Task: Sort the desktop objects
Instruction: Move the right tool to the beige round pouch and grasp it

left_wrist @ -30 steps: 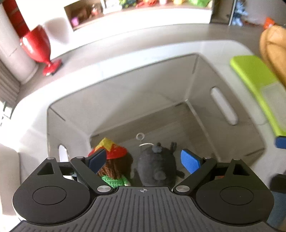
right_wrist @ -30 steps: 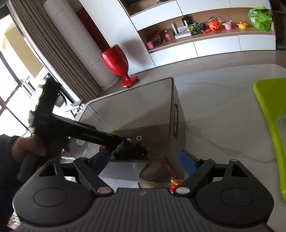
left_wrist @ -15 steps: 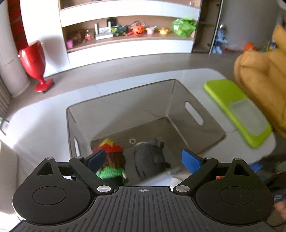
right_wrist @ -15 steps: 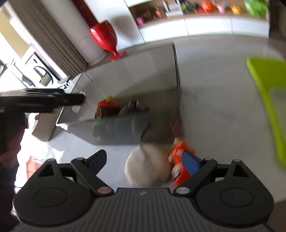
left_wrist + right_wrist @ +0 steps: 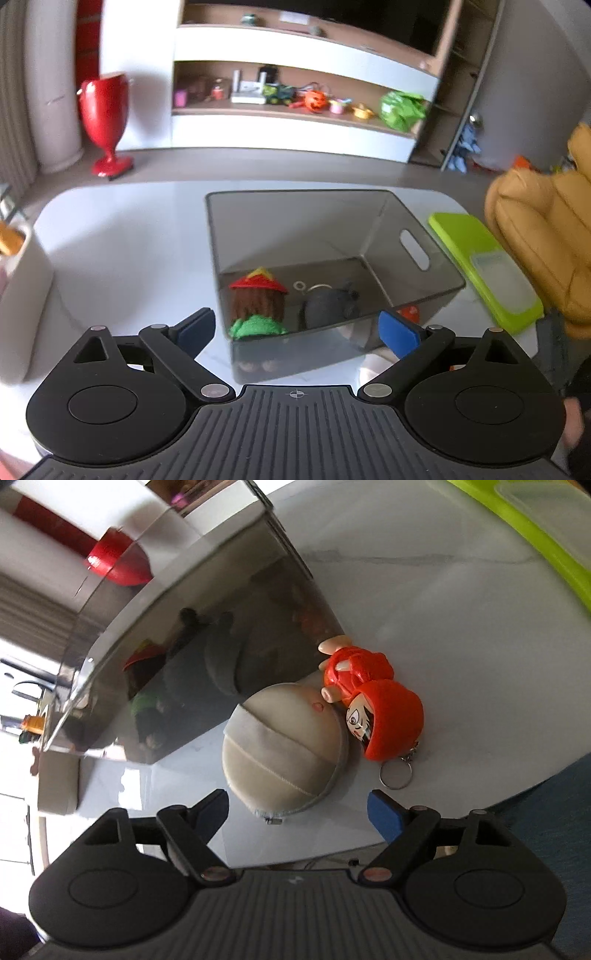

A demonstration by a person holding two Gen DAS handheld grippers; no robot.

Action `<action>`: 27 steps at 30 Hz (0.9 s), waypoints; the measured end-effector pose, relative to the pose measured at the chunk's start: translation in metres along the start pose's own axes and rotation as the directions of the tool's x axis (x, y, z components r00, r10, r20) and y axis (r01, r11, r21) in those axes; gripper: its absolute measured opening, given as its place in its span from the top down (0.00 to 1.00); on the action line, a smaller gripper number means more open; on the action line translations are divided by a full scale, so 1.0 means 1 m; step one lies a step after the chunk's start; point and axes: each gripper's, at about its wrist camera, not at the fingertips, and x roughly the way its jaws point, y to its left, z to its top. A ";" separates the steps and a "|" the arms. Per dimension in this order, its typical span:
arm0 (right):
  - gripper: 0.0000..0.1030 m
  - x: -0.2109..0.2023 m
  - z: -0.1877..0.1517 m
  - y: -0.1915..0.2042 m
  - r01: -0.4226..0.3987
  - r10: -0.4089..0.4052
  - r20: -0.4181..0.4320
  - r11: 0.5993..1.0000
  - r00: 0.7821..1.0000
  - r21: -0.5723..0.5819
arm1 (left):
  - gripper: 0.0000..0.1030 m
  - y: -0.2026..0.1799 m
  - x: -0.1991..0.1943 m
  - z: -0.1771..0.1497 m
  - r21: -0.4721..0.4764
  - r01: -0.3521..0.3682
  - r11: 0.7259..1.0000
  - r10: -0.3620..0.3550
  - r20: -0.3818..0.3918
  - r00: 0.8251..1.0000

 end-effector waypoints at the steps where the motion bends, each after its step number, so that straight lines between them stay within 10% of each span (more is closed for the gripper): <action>1: 0.18 0.004 0.000 0.000 -0.001 0.001 0.004 1.000 1.000 0.017 | 0.04 0.005 -0.001 -0.001 -0.018 0.005 1.000 -0.006 -0.003 1.000; 13: 0.23 0.028 0.008 -0.007 -0.053 0.041 0.121 0.994 0.992 0.095 | 0.02 0.095 0.001 -0.021 -0.385 0.083 0.919 -0.091 -0.003 0.996; 21: 0.55 0.014 0.012 -0.005 -0.081 0.083 0.193 0.997 0.978 -0.020 | 0.01 0.106 0.021 -0.028 -0.443 0.077 0.893 -0.108 -0.045 0.993; 27: 0.61 0.001 0.018 -0.014 -0.120 0.122 0.166 0.993 0.979 -0.022 | 0.01 0.109 0.035 -0.038 -0.476 0.082 0.876 -0.139 -0.085 0.987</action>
